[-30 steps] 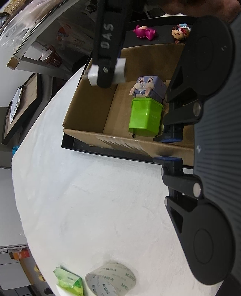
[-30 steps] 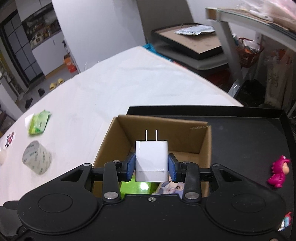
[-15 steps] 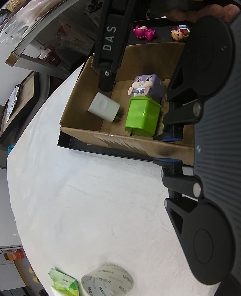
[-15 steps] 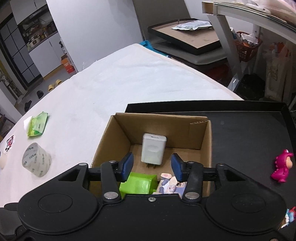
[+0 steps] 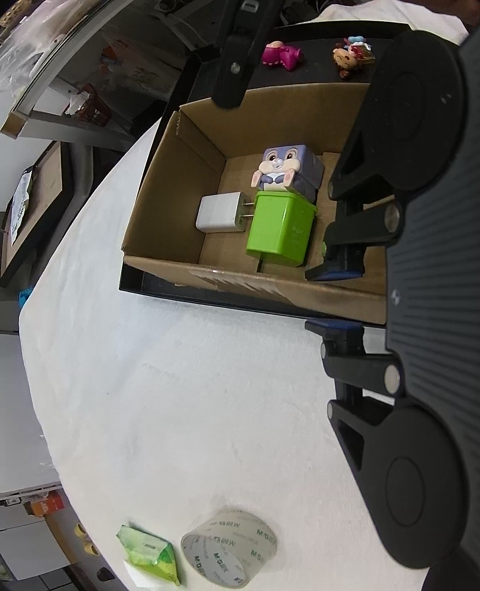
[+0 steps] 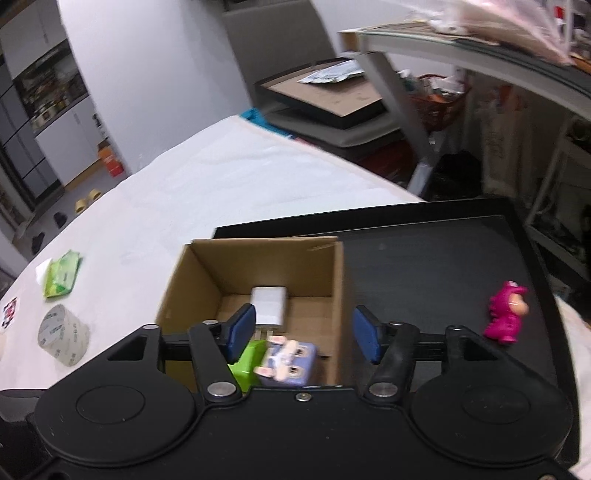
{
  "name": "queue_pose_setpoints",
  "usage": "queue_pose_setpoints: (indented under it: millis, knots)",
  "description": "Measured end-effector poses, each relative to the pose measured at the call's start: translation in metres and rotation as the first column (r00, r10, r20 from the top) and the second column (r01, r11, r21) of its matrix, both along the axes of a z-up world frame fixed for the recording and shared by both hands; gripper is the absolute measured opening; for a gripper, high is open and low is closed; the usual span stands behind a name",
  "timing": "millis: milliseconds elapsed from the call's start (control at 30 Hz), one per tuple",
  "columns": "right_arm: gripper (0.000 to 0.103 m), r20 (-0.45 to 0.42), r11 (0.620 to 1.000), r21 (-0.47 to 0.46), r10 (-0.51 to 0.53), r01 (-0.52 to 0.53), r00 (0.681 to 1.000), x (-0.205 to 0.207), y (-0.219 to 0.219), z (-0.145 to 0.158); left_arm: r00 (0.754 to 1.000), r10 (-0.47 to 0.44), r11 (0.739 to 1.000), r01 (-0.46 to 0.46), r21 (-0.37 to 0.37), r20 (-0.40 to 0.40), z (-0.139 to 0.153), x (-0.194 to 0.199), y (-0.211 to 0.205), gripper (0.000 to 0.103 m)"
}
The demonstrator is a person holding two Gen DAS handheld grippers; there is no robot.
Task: Organize rigid objects
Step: 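Move the right gripper to the brown-haired doll figurine and grasp it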
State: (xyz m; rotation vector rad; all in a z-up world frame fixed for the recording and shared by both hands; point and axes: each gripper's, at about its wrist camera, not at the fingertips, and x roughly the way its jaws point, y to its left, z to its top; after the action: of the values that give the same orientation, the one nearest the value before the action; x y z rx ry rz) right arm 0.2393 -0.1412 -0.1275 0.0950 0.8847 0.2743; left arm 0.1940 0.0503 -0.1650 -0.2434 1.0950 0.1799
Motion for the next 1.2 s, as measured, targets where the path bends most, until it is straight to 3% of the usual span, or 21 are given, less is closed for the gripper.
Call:
queue_pose_setpoints:
  millis: [200,367,533,833,1200]
  knots:
    - [0.065,0.007,0.995,-0.014,-0.096,0.096,0.995,-0.014,-0.021,-0.003,1.0,-0.01,0.999,0.011,0.047,-0.021,0.003,-0.003,-0.011,0.029]
    - [0.076,0.036,0.986,-0.018,-0.163,0.163,0.986,-0.032,-0.036,-0.003,1.0,-0.021,0.996,0.022,0.084,-0.018,0.007,-0.006,-0.02,0.039]
    - [0.078,0.071,0.971,-0.043,-0.23,0.234,0.971,-0.048,-0.045,-0.01,0.999,-0.031,0.993,0.033,0.117,-0.022,0.012,-0.008,-0.028,0.047]
    - [0.081,0.094,0.943,-0.086,-0.313,0.321,0.945,-0.055,-0.06,-0.032,1.0,-0.021,0.987,0.023,0.161,-0.019,0.018,-0.006,-0.038,0.049]
    - [0.081,0.036,0.911,-0.114,-0.394,0.396,0.918,-0.042,-0.086,-0.054,0.999,-0.007,0.977,0.015,0.21,-0.038,0.016,0.008,-0.053,0.049]
